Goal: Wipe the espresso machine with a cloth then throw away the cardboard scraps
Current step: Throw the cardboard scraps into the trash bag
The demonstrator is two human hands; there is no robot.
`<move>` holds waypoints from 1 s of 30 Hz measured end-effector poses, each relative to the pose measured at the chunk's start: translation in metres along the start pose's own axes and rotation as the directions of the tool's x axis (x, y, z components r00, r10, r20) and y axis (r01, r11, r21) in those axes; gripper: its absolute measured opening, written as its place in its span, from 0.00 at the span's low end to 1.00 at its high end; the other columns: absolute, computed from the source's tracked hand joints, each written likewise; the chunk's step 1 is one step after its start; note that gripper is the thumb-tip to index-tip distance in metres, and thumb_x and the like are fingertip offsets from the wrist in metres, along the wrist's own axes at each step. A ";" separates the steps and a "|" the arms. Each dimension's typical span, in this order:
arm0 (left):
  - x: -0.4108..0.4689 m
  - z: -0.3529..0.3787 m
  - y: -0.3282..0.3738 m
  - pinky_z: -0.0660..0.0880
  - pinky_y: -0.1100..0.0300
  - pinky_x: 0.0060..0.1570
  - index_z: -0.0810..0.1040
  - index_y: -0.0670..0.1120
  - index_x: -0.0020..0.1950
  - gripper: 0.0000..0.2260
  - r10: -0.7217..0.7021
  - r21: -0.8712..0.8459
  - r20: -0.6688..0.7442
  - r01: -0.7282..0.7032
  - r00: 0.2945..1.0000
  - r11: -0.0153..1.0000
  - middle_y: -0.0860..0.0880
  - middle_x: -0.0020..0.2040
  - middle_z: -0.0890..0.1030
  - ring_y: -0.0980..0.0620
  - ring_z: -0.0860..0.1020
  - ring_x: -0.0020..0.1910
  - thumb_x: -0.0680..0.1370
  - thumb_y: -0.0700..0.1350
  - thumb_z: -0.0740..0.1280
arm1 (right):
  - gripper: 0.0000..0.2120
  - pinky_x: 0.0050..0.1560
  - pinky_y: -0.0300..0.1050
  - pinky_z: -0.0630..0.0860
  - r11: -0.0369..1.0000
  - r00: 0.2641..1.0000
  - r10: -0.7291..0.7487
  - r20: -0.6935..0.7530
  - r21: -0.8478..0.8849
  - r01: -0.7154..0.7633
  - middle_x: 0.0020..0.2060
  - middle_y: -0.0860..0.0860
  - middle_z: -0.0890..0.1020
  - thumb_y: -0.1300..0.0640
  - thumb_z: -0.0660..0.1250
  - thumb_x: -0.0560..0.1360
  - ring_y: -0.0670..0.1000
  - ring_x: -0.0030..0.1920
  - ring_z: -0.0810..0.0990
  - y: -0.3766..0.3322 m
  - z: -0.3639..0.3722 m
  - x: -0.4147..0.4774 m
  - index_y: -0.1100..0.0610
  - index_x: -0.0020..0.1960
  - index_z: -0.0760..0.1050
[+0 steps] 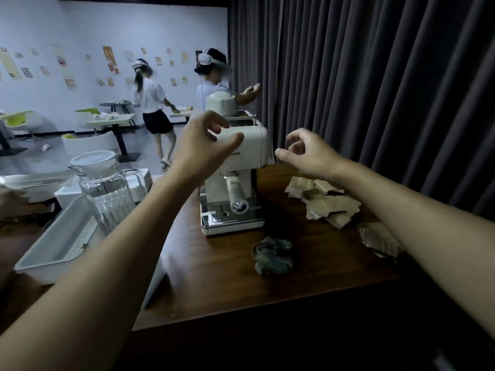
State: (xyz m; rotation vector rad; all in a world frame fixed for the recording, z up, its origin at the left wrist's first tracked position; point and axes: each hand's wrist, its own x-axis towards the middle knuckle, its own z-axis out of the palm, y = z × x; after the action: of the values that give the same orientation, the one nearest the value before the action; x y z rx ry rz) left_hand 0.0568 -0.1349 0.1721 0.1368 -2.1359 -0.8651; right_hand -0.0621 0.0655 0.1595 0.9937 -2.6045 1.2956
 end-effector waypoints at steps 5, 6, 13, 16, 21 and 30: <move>-0.033 0.040 0.027 0.76 0.62 0.39 0.80 0.48 0.55 0.15 0.110 -0.149 0.177 -0.084 0.978 0.985 0.51 0.47 0.79 0.53 0.80 0.43 0.74 0.55 0.75 | 0.24 0.41 0.38 0.72 0.994 0.993 0.087 -0.077 -0.065 -0.092 0.55 0.49 0.77 0.44 0.68 0.76 0.45 0.50 0.78 0.021 -0.012 -0.056 0.53 0.67 0.69; -0.043 0.049 0.031 0.77 0.59 0.39 0.80 0.47 0.55 0.15 0.120 -0.186 0.213 -0.080 0.970 0.979 0.51 0.46 0.80 0.52 0.81 0.43 0.74 0.55 0.75 | 0.22 0.41 0.37 0.72 0.990 0.989 0.115 -0.098 -0.072 -0.122 0.54 0.48 0.78 0.44 0.68 0.75 0.42 0.49 0.78 0.028 -0.014 -0.071 0.52 0.65 0.71; -0.136 0.131 0.067 0.75 0.63 0.36 0.81 0.49 0.49 0.07 0.210 -0.346 0.467 -0.041 0.859 0.937 0.53 0.41 0.82 0.58 0.79 0.37 0.76 0.51 0.73 | 0.06 0.42 0.46 0.79 0.928 0.896 0.359 -0.262 0.001 -0.372 0.40 0.51 0.83 0.54 0.69 0.75 0.51 0.39 0.84 0.090 -0.032 -0.197 0.56 0.48 0.78; -0.182 0.172 0.076 0.74 0.66 0.37 0.81 0.51 0.45 0.04 0.213 -0.355 0.588 0.012 0.781 0.935 0.53 0.39 0.82 0.61 0.78 0.36 0.76 0.50 0.72 | 0.02 0.39 0.40 0.77 0.883 0.841 0.451 -0.298 0.010 -0.470 0.36 0.49 0.83 0.56 0.69 0.76 0.47 0.36 0.84 0.122 -0.034 -0.256 0.55 0.45 0.78; -0.276 0.243 0.064 0.76 0.64 0.35 0.80 0.52 0.44 0.03 0.204 -0.318 0.739 0.065 0.642 0.946 0.54 0.38 0.82 0.59 0.79 0.36 0.78 0.48 0.71 | 0.03 0.39 0.38 0.78 0.783 0.748 0.618 -0.241 0.100 -0.614 0.38 0.50 0.83 0.58 0.67 0.78 0.46 0.38 0.84 0.186 -0.016 -0.349 0.56 0.49 0.79; -0.509 0.396 -0.089 0.74 0.65 0.35 0.79 0.52 0.44 0.05 -0.154 -0.013 0.841 0.304 0.518 0.953 0.55 0.38 0.80 0.60 0.79 0.38 0.78 0.50 0.71 | 0.06 0.40 0.29 0.70 0.523 0.518 0.852 -0.081 0.210 -0.826 0.45 0.53 0.79 0.63 0.66 0.78 0.48 0.47 0.76 0.391 0.128 -0.527 0.64 0.54 0.77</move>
State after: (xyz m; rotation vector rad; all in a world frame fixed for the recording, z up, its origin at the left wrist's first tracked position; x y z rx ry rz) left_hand 0.0940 0.1982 -0.3866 -0.1179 -2.9720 -1.4791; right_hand 0.1564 0.4153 -0.3669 -0.5567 -2.9299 1.6112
